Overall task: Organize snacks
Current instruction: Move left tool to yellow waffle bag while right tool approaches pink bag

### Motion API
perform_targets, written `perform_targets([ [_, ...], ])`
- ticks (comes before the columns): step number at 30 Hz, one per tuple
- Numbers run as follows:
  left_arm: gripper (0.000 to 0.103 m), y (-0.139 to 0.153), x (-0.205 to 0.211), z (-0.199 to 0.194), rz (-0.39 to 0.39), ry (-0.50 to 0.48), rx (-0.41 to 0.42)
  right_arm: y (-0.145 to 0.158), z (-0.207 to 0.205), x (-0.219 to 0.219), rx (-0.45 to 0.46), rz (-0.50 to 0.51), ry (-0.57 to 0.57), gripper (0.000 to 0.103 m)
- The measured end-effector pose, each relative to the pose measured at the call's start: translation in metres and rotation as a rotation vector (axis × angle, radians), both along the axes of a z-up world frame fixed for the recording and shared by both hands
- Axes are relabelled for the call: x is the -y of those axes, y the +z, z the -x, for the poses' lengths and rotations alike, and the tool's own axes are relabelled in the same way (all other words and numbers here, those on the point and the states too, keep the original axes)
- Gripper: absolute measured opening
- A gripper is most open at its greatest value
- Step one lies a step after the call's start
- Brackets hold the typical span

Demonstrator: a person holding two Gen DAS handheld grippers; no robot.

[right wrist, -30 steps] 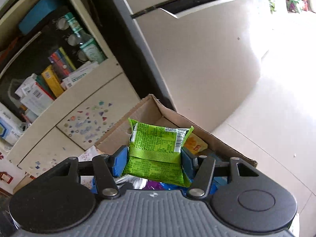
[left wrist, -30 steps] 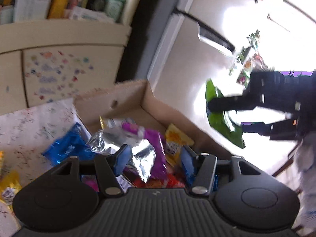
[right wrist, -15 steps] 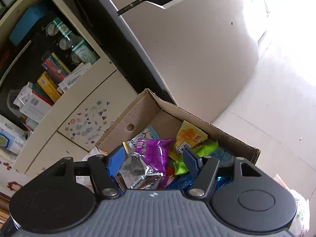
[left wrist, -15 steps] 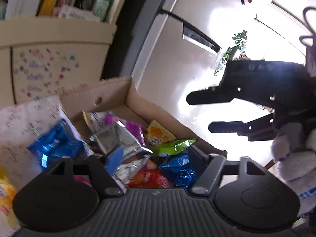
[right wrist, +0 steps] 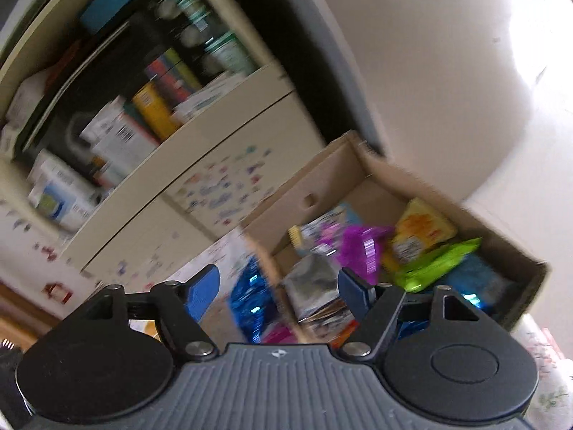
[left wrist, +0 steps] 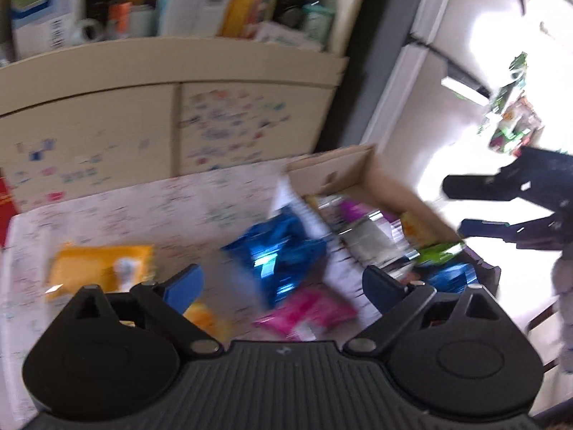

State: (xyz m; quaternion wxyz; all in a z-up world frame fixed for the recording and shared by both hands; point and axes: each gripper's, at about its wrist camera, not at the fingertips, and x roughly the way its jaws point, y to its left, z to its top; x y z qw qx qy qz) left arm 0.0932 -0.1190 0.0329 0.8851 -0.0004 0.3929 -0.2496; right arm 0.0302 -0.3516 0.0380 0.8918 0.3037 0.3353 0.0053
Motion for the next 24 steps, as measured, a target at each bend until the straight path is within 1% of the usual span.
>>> perform_targets([
  [2, 0.095, -0.006, -0.011, -0.003, -0.057, 0.027, -0.002, -0.006, -0.007, -0.012, -0.018, -0.034, 0.065, 0.08],
  [3, 0.095, -0.009, -0.015, -0.004, -0.07, 0.042, -0.005, -0.009, -0.009, -0.017, -0.027, -0.046, 0.09, 0.081],
  [6, 0.095, -0.022, -0.027, -0.01, -0.096, 0.088, -0.035, -0.019, -0.016, -0.033, -0.073, -0.065, 0.135, 0.082],
  [10, 0.095, -0.038, -0.032, -0.02, -0.116, 0.128, -0.091, -0.038, -0.025, -0.053, -0.18, -0.087, 0.15, 0.082],
  [14, 0.095, -0.053, -0.028, -0.031, -0.125, 0.155, -0.137, -0.054, -0.031, -0.064, -0.257, -0.134, 0.113, 0.082],
  [16, 0.095, -0.059, -0.029, -0.035, -0.123, 0.179, -0.16, -0.058, -0.033, -0.066, -0.279, -0.132, 0.064, 0.083],
  [18, 0.095, -0.064, -0.03, -0.039, -0.107, 0.208, -0.18, -0.061, -0.035, -0.067, -0.295, -0.124, 0.032, 0.083],
  [22, 0.095, -0.069, -0.035, -0.049, -0.058, 0.273, -0.217, -0.067, -0.038, -0.069, -0.323, -0.146, -0.013, 0.083],
  [24, 0.095, -0.073, -0.034, -0.053, -0.065, 0.286, -0.215, -0.072, -0.039, -0.069, -0.34, -0.158, -0.043, 0.083],
])
